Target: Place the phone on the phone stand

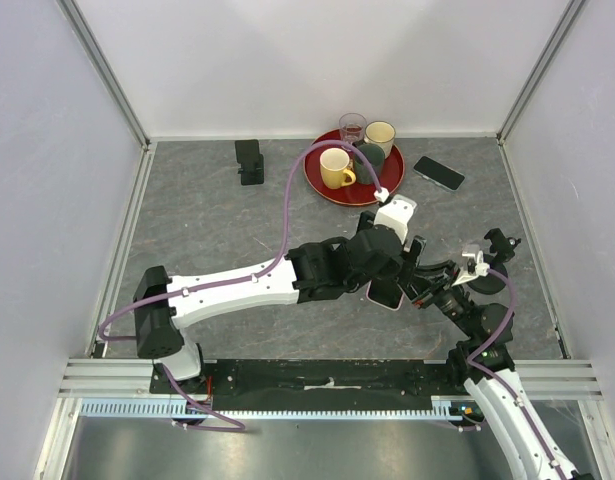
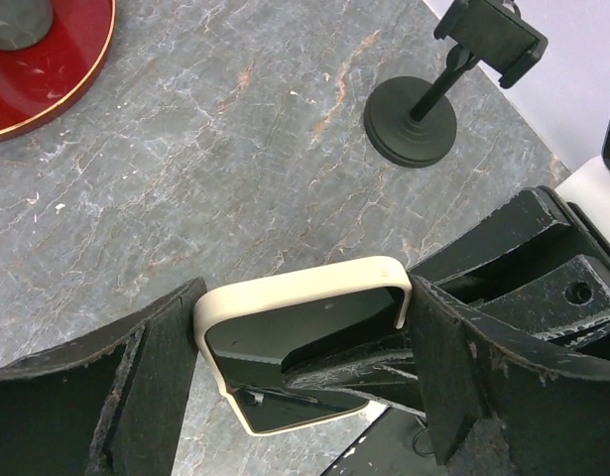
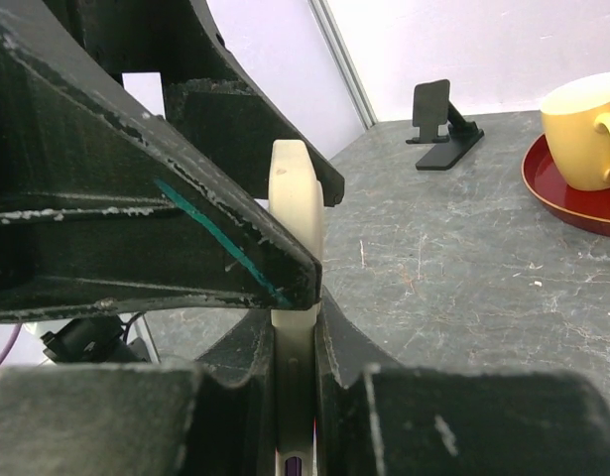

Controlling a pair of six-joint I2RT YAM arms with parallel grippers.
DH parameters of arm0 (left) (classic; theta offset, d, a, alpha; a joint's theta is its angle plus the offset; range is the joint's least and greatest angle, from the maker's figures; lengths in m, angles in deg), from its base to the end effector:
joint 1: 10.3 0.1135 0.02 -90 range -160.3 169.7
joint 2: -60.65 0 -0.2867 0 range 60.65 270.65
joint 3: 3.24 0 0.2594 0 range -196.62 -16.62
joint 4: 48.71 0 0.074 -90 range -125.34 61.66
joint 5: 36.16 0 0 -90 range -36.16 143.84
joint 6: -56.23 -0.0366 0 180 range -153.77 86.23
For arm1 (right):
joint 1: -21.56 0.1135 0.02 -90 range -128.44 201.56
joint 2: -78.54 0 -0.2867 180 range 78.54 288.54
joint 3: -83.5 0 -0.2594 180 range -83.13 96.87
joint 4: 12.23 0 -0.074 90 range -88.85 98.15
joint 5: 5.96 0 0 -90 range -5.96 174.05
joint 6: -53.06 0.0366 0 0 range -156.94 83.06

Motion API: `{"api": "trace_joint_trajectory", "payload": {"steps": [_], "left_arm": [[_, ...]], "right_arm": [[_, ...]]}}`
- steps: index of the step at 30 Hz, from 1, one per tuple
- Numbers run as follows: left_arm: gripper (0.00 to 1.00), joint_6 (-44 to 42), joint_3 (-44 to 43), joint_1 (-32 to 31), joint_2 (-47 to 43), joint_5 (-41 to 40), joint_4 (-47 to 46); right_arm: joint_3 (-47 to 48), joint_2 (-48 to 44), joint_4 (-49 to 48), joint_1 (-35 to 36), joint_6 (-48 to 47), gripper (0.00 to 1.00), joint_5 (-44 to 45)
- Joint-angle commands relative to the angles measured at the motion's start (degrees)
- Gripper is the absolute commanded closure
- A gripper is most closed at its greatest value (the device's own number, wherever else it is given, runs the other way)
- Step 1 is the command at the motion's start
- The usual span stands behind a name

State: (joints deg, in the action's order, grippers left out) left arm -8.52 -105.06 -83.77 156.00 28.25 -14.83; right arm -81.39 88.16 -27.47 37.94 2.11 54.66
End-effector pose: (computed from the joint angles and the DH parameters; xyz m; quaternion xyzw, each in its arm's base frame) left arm 0.1288 -0.3785 0.3789 0.2354 0.8076 -0.2611 0.4735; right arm 0.0857 0.0439 0.2237 -0.0965 0.5801 0.4977 0.6376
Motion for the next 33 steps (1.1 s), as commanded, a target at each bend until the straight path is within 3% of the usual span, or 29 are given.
{"api": "trace_joint_trajectory", "payload": {"steps": [1, 6, 10, 16, 17, 19, 21, 23, 24, 25, 27, 28, 31, 33], "left_arm": [[0.15, 0.8, -2.3, -0.7, 1.2, -4.9, -0.3], [0.09, 0.9, -3.8, -0.8, 3.3, -5.5, 0.5], [0.12, 1.0, -3.6, -0.9, 3.6, -5.8, 0.1], [0.41, 0.5, -3.5, -0.9, 4.3, -4.8, -1.1], [0.53, 0.4, -3.4, -0.8, 4.3, -4.7, -1.2], [0.62, 0.1, -3.2, -0.8, 4.1, -4.1, -1.5], [0.82, -0.3, -3.2, -0.8, 4.1, -3.9, -1.6], [0.98, -0.8, -2.9, -0.8, 3.5, -3.9, -1.8], [0.98, -1.0, -2.3, -0.8, 3.3, -4.0, -2.3], [0.98, -1.3, -1.8, -0.8, 2.9, -3.9, -2.8], [0.98, -2.0, 0.0, -0.7, 1.2, -4.0, -3.9], [0.98, -2.6, 0.5, -0.6, 0.7, -4.1, -4.9], [0.98, -4.3, 1.9, -0.3, -1.3, -5.0, -5.0], [0.98, -5.4, 3.4, 0.7, -3.5, -5.3, -5.7]], "right_arm": [[-6.9, -2.7, -1.0, 0.1, -0.6, 1.0, 1.9], [-6.7, -3.8, 0.7, 0.1, -1.2, 1.0, 2.7], [-6.7, -3.9, 1.1, 0.1, -1.2, 1.0, 2.7], [-6.7, -3.7, 0.1, 0.1, -1.1, 1.0, 2.3], [-6.8, -3.7, 0.1, 0.1, -1.0, 1.0, 2.2], [-6.8, -3.8, 0.1, 0.1, -0.9, 1.0, 2.1], [-6.8, -3.8, 0.0, 0.1, -0.9, 1.0, 2.4], [-7.0, -3.7, -0.6, 0.1, -0.6, 0.91, 2.2], [-7.0, -3.2, -1.0, 0.1, -0.6, 0.84, 1.6], [-7.0, -2.6, -1.3, 0.1, -0.3, 0.69, 1.4], [-7.0, -2.0, -1.5, 0.1, -0.1, 0.58, 1.2], [-7.0, -1.3, -1.6, 0.1, -0.4, 0.47, 1.1], [-7.0, -0.2, -2.7, 0.1, -0.3, 0.29, 0.7], [-6.9, 0.2, -3.2, 0.1, 0.1, 0.23, 0.4]]}}
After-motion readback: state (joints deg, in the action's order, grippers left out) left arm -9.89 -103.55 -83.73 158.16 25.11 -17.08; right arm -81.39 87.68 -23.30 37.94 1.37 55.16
